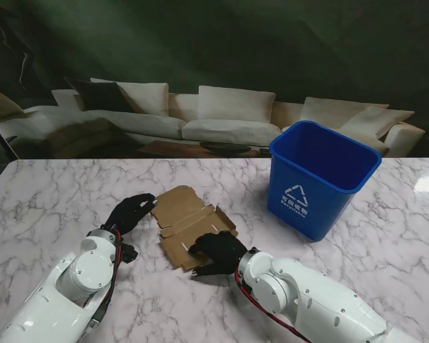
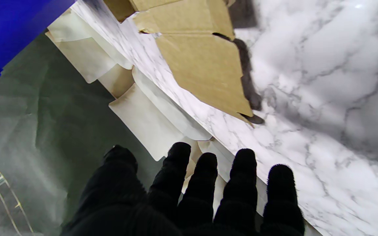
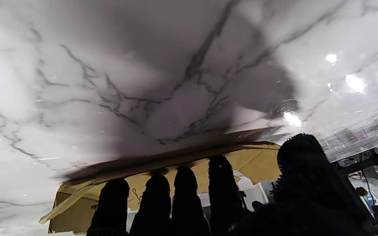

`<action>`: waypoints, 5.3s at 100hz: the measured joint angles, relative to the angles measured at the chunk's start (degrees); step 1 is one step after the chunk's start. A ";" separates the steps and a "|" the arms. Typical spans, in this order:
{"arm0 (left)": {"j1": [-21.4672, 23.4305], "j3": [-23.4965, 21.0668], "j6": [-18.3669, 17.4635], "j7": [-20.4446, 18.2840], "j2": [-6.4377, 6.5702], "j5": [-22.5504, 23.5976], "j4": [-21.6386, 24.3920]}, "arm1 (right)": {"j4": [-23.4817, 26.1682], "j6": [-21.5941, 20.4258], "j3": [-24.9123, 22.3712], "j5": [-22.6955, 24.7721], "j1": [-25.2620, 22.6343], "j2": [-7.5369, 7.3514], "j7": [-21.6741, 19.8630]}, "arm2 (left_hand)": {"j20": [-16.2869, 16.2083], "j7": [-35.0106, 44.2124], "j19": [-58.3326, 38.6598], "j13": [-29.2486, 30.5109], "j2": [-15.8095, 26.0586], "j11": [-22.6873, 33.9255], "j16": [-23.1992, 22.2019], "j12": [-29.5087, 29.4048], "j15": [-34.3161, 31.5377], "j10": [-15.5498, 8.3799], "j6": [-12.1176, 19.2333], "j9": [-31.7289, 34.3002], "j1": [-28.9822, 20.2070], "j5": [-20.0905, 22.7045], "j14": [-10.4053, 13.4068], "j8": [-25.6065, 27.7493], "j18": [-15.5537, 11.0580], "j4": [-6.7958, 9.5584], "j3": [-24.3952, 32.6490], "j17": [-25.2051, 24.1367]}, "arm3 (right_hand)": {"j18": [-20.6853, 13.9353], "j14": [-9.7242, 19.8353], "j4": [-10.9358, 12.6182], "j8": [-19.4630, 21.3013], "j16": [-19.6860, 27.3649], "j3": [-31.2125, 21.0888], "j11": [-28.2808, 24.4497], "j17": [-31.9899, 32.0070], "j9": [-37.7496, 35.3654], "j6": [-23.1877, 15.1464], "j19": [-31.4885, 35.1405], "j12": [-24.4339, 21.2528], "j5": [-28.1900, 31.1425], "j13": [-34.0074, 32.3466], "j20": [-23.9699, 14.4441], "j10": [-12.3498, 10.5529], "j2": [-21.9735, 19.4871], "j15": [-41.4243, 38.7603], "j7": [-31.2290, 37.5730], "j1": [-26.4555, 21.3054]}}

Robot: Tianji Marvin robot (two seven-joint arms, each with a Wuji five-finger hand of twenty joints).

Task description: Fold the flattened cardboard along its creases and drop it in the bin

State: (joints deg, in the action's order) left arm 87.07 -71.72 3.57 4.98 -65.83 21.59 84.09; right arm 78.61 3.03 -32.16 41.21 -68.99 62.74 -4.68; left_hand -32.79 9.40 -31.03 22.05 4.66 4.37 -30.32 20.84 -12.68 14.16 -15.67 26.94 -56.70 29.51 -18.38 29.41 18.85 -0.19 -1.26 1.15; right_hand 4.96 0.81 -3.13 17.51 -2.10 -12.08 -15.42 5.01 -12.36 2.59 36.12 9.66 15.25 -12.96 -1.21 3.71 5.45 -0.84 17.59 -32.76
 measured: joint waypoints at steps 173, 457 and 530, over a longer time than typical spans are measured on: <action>-22.20 13.95 7.61 -7.88 -1.31 -7.47 -21.76 | 2.10 -2.66 -1.56 0.42 -2.08 -1.17 -2.24 | 5.72 -3.72 19.53 -9.88 1.94 -2.87 9.44 -6.96 5.67 1.84 1.23 -9.78 5.66 -8.61 1.98 -2.90 -5.72 0.00 -0.28 2.29 | -0.90 -0.03 0.00 -0.38 1.19 0.00 2.85 1.47 1.10 0.20 -3.90 -0.90 -1.31 1.13 2.47 0.35 0.00 1.47 -2.40 0.00; -13.27 11.45 -0.48 -15.98 0.14 -19.08 -3.21 | -1.99 1.10 6.03 -3.91 5.33 0.78 -2.14 | -0.63 -3.59 -14.20 1.78 2.26 -2.87 -0.75 -6.28 -2.97 1.98 1.23 -9.64 5.65 -9.09 -4.41 -4.20 -0.75 0.00 -0.28 6.87 | -2.38 0.17 0.00 -1.08 1.26 0.00 3.80 1.70 2.57 -0.48 -5.39 -0.88 -2.74 1.87 2.44 -0.43 0.00 3.17 -4.54 0.00; -14.53 15.58 3.56 -22.97 1.72 -16.27 -3.92 | -1.62 1.28 5.36 -4.04 5.08 0.82 -3.16 | -1.24 -3.69 -7.93 3.78 2.23 2.79 -3.53 4.98 -3.36 1.21 1.23 8.15 5.62 -8.47 -2.64 -3.59 0.62 0.00 -0.28 1.77 | -2.40 0.10 0.00 -1.06 1.29 0.00 4.29 2.09 2.59 -0.54 -5.35 -1.05 -2.79 1.99 2.44 -0.62 0.00 3.55 -4.54 0.00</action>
State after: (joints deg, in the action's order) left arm 72.54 -56.14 7.13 -17.99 -64.11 5.32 80.17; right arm 76.99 4.31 -26.80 37.17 -63.91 63.56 -7.83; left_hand -34.04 5.71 -38.96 25.83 6.88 7.15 -33.85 25.82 -16.04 15.37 -14.43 35.08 -51.08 21.04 -21.02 25.81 19.48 -0.19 -1.54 2.92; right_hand 2.56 0.91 -3.13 16.45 -0.80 -12.09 -11.13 7.10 -9.77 2.05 30.77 8.60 12.46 -10.97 1.23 3.09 5.45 2.71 13.05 -32.76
